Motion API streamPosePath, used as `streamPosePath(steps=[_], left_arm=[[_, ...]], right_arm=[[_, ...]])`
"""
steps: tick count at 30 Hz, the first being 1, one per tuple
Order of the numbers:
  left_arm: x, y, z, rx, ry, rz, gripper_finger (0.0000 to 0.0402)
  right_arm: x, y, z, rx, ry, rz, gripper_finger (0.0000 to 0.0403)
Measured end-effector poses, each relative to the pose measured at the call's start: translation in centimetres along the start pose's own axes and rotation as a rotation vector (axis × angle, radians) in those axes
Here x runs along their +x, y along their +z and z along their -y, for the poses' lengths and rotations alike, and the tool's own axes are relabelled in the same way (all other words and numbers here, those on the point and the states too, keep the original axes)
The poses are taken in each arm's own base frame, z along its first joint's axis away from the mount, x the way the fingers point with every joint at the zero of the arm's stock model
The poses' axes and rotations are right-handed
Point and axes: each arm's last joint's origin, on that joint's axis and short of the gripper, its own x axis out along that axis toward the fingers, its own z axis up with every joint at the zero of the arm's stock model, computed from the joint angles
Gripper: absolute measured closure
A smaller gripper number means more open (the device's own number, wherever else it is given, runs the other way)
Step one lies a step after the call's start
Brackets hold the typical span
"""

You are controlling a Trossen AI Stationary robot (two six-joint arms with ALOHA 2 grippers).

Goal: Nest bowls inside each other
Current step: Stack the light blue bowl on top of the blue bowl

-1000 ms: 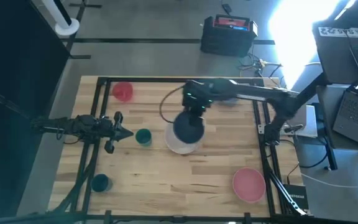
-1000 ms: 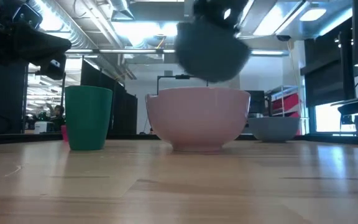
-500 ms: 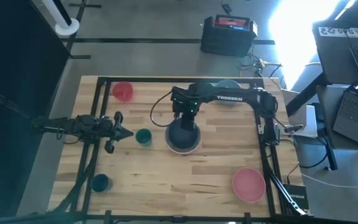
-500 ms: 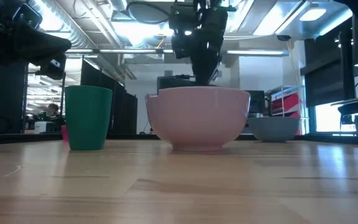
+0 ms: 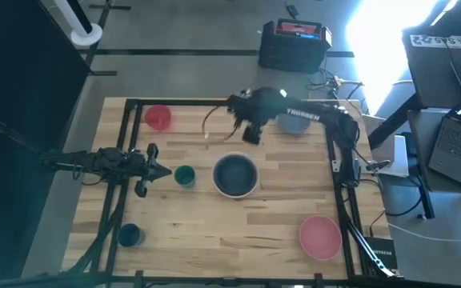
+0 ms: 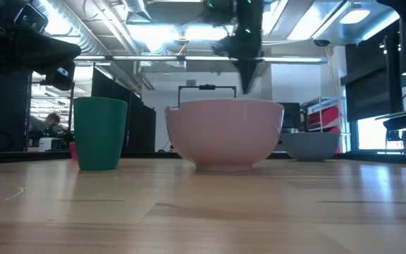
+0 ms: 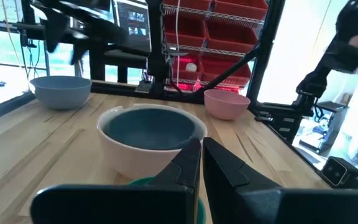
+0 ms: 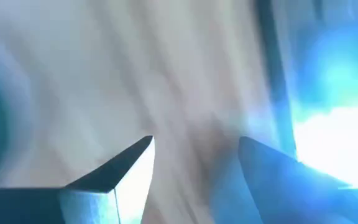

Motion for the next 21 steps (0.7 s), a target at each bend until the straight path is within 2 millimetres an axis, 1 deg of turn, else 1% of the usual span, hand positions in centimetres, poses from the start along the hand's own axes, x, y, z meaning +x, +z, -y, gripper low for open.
streamPosePath(steps=[2, 3, 6, 9, 10, 12, 20, 21], left_arm=[[0.0, 0.0, 0.0, 0.0, 0.0, 0.0, 0.0402], [0.0, 0.0, 0.0, 0.0, 0.0, 0.0, 0.0402], [0.0, 0.0, 0.0, 0.0, 0.0, 0.0, 0.0402], [0.0, 0.0, 0.0, 0.0, 0.0, 0.0, 0.0402], [0.0, 0.0, 0.0, 0.0, 0.0, 0.0, 0.0402], [0.0, 0.0, 0.0, 0.0, 0.0, 0.0, 0.0402], [0.0, 0.0, 0.0, 0.0, 0.0, -0.001, 0.0402], [0.0, 0.0, 0.0, 0.0, 0.0, 0.0, 0.0402]], right_arm=[[-0.3, -0.5, 1.9, 0.046, -0.094, -0.044, 0.0195], [0.0, -0.7, 3.1, 0.076, -0.12, -0.074, 0.0194], [1.8, -1.4, 6.4, 0.202, -0.093, -0.137, 0.0197], [3.4, -2.3, 8.2, 0.298, -0.028, -0.205, 0.0198], [3.8, -2.5, 8.5, 0.311, -0.021, -0.219, 0.0198], [4.6, -2.8, 8.5, 0.321, 0.001, -0.244, 0.0198], [7.8, -3.4, 6.8, 0.335, 0.071, -0.263, 0.02], [8.0, -3.4, 6.7, 0.332, 0.076, -0.264, 0.0211]])
